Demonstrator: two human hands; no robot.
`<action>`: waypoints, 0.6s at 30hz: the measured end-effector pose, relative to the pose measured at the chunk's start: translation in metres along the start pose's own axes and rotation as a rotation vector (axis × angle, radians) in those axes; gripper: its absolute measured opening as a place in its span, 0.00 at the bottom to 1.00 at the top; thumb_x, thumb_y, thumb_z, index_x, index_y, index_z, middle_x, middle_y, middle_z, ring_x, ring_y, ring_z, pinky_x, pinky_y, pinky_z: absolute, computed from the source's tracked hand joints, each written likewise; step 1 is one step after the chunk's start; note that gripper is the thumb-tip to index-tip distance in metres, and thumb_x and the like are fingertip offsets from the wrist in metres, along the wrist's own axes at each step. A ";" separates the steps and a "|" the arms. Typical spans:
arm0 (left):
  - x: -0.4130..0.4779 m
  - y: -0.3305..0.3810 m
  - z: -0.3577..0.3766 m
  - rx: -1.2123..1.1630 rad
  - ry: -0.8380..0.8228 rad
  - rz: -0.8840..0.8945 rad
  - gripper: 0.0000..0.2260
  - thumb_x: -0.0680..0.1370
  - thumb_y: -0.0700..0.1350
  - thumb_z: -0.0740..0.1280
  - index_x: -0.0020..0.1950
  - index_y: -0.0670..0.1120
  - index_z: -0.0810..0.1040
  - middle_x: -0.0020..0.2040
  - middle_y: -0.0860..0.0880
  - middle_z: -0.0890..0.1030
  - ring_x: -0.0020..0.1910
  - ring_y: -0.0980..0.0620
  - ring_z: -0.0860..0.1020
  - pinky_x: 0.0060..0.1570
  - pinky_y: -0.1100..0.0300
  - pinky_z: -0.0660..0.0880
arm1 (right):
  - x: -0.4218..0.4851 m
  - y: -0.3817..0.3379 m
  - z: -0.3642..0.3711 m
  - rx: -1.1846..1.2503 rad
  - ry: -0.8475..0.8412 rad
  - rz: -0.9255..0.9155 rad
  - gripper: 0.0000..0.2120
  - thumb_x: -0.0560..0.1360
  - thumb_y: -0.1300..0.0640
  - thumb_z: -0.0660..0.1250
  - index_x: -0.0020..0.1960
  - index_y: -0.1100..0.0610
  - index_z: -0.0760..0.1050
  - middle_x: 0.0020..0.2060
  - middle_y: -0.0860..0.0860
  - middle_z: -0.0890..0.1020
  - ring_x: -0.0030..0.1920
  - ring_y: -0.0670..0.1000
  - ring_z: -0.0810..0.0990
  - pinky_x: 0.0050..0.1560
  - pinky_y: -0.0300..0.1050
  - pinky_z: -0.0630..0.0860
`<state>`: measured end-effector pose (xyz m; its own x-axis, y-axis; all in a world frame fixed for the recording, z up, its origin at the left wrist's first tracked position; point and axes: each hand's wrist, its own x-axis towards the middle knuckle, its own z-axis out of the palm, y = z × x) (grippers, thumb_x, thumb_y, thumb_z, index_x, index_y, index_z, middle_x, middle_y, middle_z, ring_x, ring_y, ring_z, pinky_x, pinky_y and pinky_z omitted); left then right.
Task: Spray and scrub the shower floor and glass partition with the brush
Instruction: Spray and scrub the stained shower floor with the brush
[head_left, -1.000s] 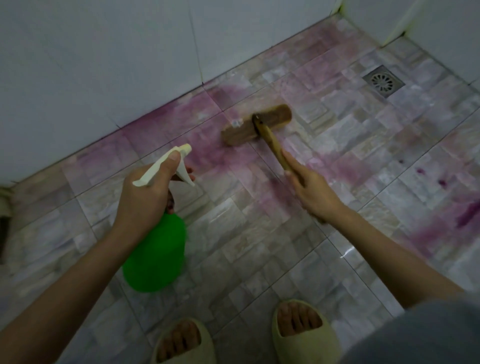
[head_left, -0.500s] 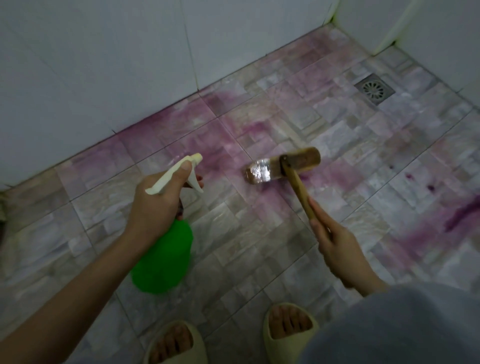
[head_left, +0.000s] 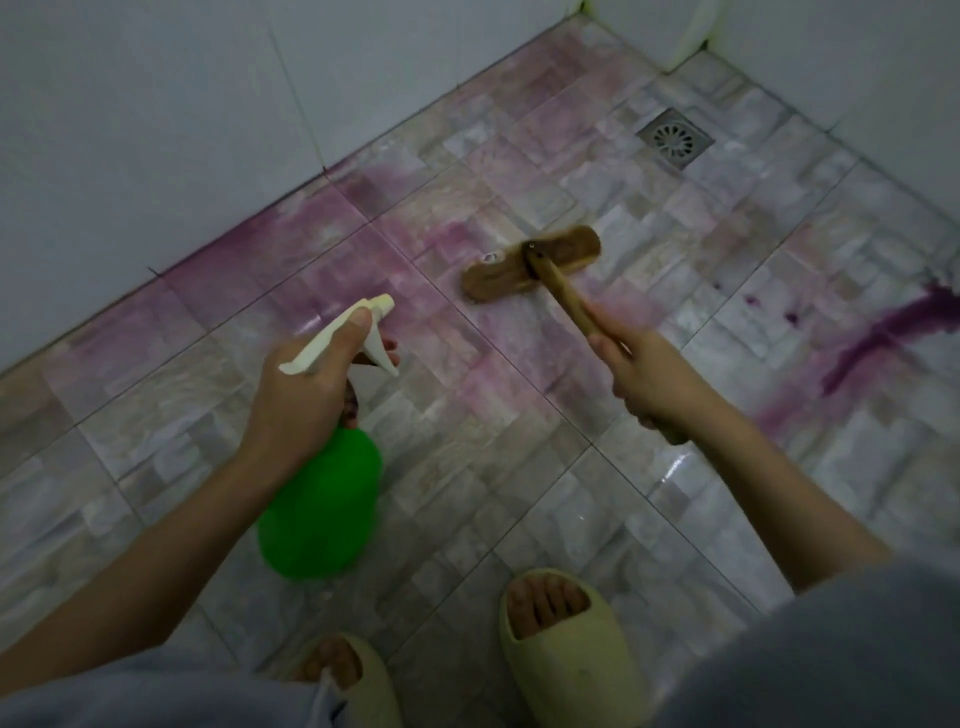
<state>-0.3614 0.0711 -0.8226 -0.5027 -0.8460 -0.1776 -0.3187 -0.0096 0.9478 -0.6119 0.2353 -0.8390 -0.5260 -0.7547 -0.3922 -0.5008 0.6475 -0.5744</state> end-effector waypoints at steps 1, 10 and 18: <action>0.001 -0.002 -0.001 0.009 -0.007 0.003 0.11 0.84 0.51 0.60 0.54 0.60 0.82 0.35 0.56 0.86 0.32 0.46 0.77 0.30 0.67 0.74 | -0.009 0.002 -0.002 -0.024 -0.010 -0.016 0.21 0.82 0.49 0.54 0.74 0.36 0.59 0.29 0.51 0.74 0.20 0.45 0.69 0.19 0.36 0.67; -0.002 -0.003 -0.023 0.058 0.051 0.057 0.20 0.84 0.52 0.59 0.41 0.72 0.82 0.37 0.59 0.86 0.33 0.56 0.80 0.34 0.73 0.74 | 0.029 -0.024 0.033 0.025 0.026 -0.133 0.21 0.82 0.55 0.57 0.74 0.45 0.63 0.28 0.41 0.71 0.24 0.34 0.73 0.25 0.29 0.67; -0.009 -0.018 -0.075 0.001 0.279 0.007 0.16 0.80 0.60 0.61 0.45 0.56 0.86 0.42 0.38 0.86 0.25 0.41 0.75 0.27 0.55 0.73 | -0.017 -0.044 0.061 0.088 -0.072 -0.251 0.22 0.82 0.55 0.58 0.73 0.40 0.62 0.42 0.37 0.79 0.36 0.37 0.76 0.37 0.26 0.69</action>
<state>-0.2912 0.0385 -0.8180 -0.2644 -0.9601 -0.0912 -0.3170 -0.0029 0.9484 -0.5388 0.2130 -0.8512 -0.3413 -0.8980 -0.2777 -0.5462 0.4299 -0.7189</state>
